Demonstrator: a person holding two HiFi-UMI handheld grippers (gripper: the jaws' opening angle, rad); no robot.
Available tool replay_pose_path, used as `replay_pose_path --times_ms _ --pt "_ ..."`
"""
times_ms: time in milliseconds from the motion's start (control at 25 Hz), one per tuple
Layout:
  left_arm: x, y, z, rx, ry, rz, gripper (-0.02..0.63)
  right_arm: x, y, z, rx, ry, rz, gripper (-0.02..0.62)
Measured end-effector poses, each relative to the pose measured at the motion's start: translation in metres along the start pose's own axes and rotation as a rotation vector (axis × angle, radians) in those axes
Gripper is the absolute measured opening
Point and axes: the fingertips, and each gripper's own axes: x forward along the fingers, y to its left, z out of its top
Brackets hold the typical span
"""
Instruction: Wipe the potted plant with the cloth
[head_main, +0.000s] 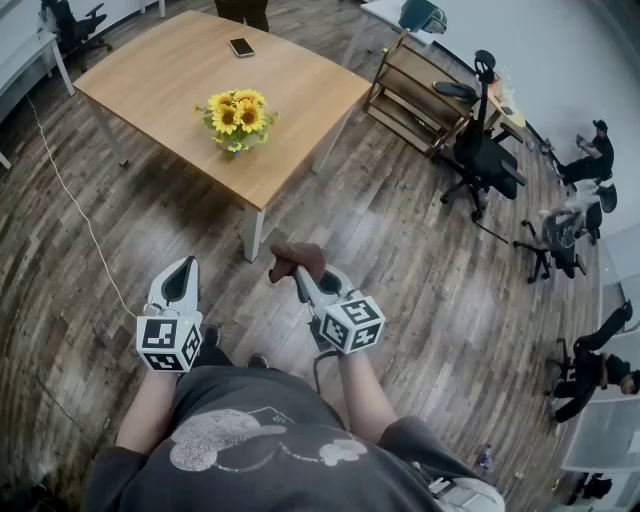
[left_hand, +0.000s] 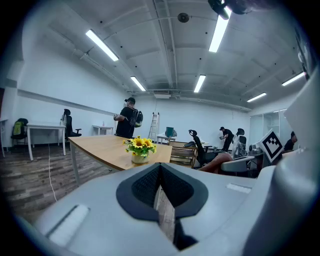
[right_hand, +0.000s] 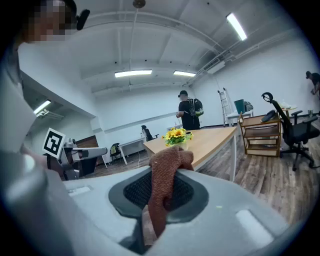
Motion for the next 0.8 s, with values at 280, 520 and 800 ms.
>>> replay_pose_path --times_ms 280,520,800 --pt "0.002 -0.014 0.01 0.015 -0.024 -0.015 0.018 -0.008 -0.003 0.001 -0.017 0.009 0.016 0.046" --pt "-0.009 -0.008 0.008 0.002 -0.026 0.016 0.018 -0.007 0.005 -0.001 -0.044 0.018 0.047 0.046" --pt "-0.02 -0.001 -0.001 -0.004 -0.026 0.059 0.018 -0.006 0.008 -0.007 -0.055 0.021 0.059 0.046"
